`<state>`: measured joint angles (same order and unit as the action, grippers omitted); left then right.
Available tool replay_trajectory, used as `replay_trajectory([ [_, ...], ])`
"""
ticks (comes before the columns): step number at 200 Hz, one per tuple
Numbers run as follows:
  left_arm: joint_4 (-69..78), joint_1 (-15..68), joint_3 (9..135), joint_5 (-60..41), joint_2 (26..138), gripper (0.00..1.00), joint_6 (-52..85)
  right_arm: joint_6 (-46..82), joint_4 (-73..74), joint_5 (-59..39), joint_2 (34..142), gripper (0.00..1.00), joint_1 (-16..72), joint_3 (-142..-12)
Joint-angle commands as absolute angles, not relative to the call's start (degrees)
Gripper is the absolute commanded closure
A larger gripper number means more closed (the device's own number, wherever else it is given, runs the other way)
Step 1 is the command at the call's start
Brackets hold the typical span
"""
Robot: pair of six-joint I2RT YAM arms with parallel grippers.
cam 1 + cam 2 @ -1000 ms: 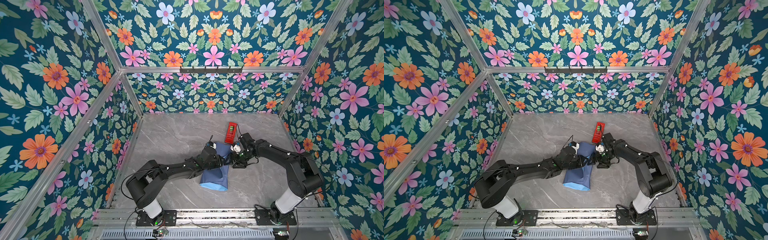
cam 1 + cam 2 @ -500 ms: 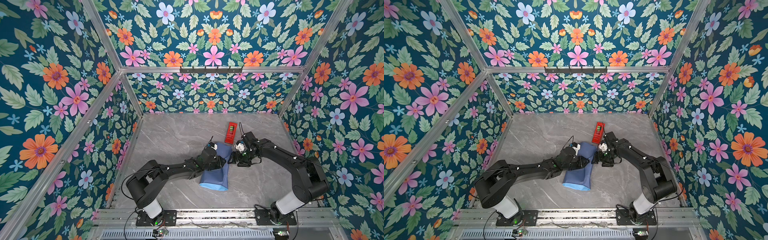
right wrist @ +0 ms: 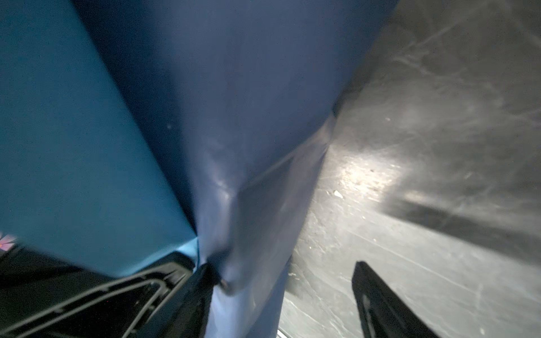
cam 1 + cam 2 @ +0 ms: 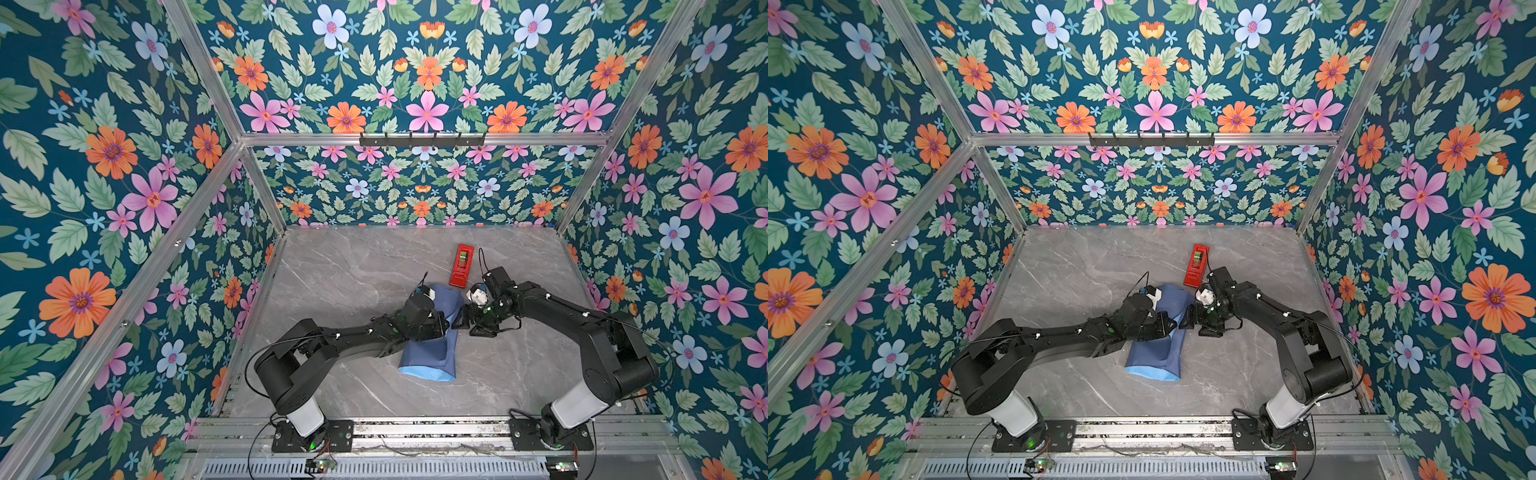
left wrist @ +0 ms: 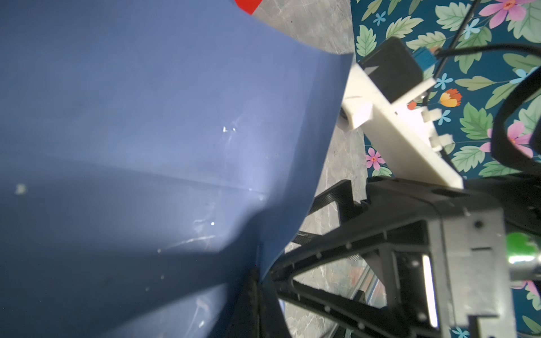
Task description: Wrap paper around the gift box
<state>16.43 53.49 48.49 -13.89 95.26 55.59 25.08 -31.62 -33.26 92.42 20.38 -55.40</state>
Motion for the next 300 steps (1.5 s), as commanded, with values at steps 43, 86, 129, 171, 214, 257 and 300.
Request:
replay_trajectory([
  [43,17.7,54.3,49.3,-19.2,96.3,1.00,57.6,24.9,-33.5,-30.0,92.9,0.25,20.5,-54.8],
  [86,17.8,54.3,48.7,-18.8,97.0,1.00,58.0,24.8,-33.6,-30.1,92.7,0.25,20.5,-55.0],
  [129,17.5,54.3,45.9,-18.8,97.2,1.00,59.3,24.6,-34.4,-30.6,91.0,0.24,20.5,-56.5],
  [171,16.8,54.3,43.9,-18.2,97.0,1.00,59.3,24.1,-37.0,-29.9,89.6,0.22,20.4,-59.2],
  [214,16.4,54.2,43.6,-18.0,97.6,1.00,59.3,23.7,-38.8,-28.4,88.9,0.21,19.4,-62.0],
  [257,15.5,54.2,43.8,-18.0,98.6,1.00,59.1,25.7,-35.9,-28.7,91.3,0.20,19.5,-64.3],
  [300,15.2,54.2,44.2,-18.0,99.1,1.00,58.9,26.8,-33.0,-30.5,94.5,0.20,19.6,-65.2],
])
